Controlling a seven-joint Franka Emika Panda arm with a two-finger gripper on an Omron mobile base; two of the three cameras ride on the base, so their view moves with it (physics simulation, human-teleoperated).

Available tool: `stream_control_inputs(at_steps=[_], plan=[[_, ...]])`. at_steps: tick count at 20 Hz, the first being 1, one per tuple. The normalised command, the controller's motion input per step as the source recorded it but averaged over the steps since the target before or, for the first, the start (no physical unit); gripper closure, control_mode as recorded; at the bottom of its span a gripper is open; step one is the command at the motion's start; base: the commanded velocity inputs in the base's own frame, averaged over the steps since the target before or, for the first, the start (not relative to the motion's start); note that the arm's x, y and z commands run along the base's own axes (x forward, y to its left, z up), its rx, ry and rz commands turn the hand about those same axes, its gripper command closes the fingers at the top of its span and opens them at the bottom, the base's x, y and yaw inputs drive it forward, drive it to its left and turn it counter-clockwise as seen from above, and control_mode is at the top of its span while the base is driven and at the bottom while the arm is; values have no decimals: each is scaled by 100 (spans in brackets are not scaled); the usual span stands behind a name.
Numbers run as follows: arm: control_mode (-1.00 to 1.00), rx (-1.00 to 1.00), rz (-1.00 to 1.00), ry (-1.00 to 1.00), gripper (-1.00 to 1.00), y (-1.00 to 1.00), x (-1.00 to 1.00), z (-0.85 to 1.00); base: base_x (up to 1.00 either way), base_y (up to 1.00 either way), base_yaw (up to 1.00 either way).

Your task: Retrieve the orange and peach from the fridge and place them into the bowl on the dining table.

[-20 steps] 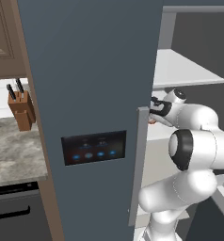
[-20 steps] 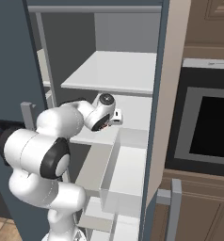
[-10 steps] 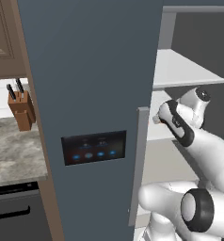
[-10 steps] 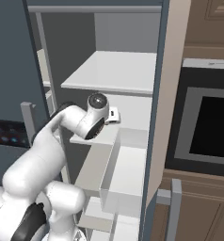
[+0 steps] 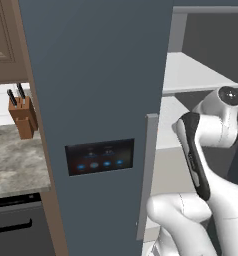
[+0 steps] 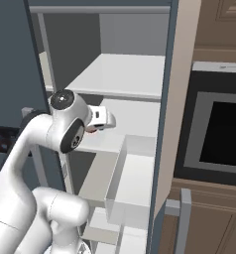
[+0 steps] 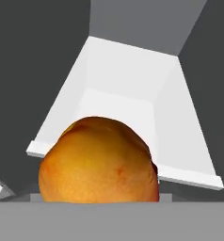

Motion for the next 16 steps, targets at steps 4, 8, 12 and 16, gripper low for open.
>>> stream_control_inputs(at_steps=[4,8,12,16], plan=[[-100,-6,-5,-12,100,0,-100,25,0,0,0],[-100,-1,-2,-19,100,0,-100,26,0,0,0],[-100,0,-2,-16,100,0,-100,32,0,0,0],[-100,0,-4,-9,100,0,-100,44,0,0,0]])
